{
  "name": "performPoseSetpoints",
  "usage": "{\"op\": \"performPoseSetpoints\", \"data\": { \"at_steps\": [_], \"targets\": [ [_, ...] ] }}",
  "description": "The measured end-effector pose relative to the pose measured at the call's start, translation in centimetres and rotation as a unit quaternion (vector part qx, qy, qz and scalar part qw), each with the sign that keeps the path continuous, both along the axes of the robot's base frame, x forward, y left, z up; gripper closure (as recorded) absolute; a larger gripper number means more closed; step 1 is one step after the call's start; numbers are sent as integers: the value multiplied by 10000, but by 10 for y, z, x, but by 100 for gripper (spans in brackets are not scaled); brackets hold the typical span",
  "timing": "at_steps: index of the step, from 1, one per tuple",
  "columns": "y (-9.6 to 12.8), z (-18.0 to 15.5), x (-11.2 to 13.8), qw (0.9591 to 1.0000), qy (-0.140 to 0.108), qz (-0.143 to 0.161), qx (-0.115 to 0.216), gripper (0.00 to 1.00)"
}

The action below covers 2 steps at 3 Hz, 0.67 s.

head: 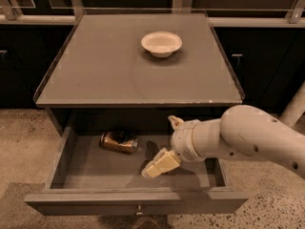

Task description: Pick orange can from top drawer and place on counter

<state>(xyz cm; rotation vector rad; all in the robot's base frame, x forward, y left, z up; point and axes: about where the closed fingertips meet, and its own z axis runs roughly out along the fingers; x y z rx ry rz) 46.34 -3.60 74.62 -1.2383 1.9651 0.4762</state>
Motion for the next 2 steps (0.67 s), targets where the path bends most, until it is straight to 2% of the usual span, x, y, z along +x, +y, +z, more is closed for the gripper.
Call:
{"op": "performPoseSetpoints", "data": {
  "at_steps": [1,2],
  "targets": [
    [6,0,2,10000,-22,51,-4,0],
    [4,-19,9,9997,210,-4,-112,0]
  ]
}}
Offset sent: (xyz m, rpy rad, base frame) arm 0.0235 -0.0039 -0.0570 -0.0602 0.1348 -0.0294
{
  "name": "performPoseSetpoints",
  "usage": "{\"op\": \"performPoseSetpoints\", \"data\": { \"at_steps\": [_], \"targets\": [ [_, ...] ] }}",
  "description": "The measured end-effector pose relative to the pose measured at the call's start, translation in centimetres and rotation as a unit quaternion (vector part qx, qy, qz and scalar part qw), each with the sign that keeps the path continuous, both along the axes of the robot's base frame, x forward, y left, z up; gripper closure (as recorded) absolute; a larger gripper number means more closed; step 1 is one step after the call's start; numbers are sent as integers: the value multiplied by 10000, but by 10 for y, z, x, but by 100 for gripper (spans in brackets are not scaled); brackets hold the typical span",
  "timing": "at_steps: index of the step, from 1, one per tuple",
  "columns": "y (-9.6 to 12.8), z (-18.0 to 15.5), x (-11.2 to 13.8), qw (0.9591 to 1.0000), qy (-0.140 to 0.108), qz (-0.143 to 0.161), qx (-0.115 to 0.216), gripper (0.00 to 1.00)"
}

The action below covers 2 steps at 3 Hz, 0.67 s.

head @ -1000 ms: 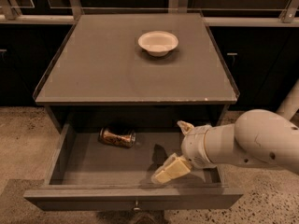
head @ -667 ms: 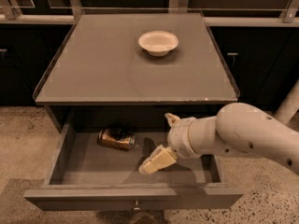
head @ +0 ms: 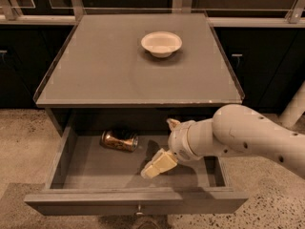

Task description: Pick orange can from top drawer and place on counter

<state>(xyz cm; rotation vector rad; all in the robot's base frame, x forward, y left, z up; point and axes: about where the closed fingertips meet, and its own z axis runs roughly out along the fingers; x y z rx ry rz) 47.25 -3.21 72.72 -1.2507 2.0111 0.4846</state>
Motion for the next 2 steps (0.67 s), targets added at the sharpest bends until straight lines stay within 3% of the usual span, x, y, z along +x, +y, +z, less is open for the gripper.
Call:
{"op": "performPoseSetpoints", "data": {
  "at_steps": [1,2],
  "targets": [
    [18,-23,16,10000,62,-23,-4,0],
    [34,-37,32,9996,-94,-236,85,0]
  ]
}}
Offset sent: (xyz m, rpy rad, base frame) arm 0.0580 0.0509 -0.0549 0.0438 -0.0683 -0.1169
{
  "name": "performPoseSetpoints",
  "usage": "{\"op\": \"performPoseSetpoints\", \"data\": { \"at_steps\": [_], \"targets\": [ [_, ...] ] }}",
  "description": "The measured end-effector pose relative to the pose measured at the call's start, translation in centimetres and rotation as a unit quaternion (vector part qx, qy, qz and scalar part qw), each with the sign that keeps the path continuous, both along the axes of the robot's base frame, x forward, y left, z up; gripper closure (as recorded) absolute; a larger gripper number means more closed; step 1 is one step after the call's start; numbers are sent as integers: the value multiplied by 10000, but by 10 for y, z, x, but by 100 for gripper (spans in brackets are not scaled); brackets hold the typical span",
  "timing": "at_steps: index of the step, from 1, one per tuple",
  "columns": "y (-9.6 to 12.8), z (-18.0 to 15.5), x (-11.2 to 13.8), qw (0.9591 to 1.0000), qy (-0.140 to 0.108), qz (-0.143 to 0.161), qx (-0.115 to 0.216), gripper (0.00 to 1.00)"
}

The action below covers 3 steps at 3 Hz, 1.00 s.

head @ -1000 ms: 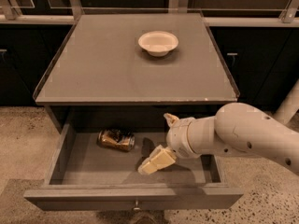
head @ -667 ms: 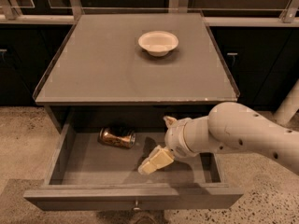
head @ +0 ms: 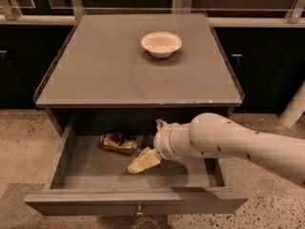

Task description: Pick orange can from top drawer and place on counter

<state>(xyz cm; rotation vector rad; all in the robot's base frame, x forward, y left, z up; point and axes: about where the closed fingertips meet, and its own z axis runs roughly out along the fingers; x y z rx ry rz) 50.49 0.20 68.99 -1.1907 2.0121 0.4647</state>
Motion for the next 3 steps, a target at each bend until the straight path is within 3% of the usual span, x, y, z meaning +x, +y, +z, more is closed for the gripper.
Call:
{"op": "performPoseSetpoints", "data": {
  "at_steps": [1,2,3],
  "targets": [
    [-1,3,7,9999,-122,-96,13,0],
    [-13,0,3,9990,-58,-430,92,0],
    [-3,-13,7,9976,-172,-601,295,0]
  ]
}}
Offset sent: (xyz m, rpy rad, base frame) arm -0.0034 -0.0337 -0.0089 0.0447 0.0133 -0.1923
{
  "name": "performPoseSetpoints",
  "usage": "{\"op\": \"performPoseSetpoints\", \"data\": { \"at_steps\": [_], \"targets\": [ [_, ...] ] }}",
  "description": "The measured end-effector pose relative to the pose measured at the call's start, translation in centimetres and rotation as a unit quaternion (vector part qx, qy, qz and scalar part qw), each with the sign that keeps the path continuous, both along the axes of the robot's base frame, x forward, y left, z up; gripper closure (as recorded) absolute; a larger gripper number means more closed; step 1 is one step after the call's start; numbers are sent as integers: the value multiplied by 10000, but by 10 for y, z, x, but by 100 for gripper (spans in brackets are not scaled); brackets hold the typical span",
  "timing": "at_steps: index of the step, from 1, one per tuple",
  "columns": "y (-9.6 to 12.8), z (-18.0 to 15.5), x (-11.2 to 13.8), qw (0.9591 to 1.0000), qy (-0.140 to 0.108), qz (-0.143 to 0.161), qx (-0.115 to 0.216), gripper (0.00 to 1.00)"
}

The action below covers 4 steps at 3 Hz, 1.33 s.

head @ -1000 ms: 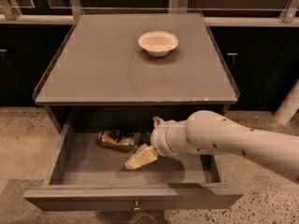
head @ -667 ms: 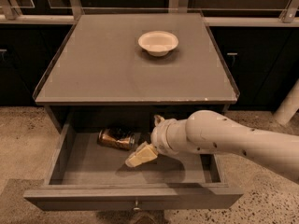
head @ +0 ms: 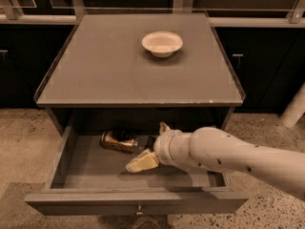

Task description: Pick orange can from top drawer and place on counter

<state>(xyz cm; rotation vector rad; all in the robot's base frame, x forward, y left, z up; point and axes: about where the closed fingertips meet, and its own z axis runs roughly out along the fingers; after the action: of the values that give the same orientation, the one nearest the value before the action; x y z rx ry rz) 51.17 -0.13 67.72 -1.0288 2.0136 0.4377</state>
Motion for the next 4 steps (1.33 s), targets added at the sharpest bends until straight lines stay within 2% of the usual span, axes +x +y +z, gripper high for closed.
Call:
{"op": "performPoseSetpoints", "data": {
  "at_steps": [2,3,4],
  "targets": [
    [45,-11,20,9984,-463,78,305,0],
    [71,-13,26,9969,-638,372,280,0],
    [71,-17,26,9971,-589,393,273,0]
  ]
}}
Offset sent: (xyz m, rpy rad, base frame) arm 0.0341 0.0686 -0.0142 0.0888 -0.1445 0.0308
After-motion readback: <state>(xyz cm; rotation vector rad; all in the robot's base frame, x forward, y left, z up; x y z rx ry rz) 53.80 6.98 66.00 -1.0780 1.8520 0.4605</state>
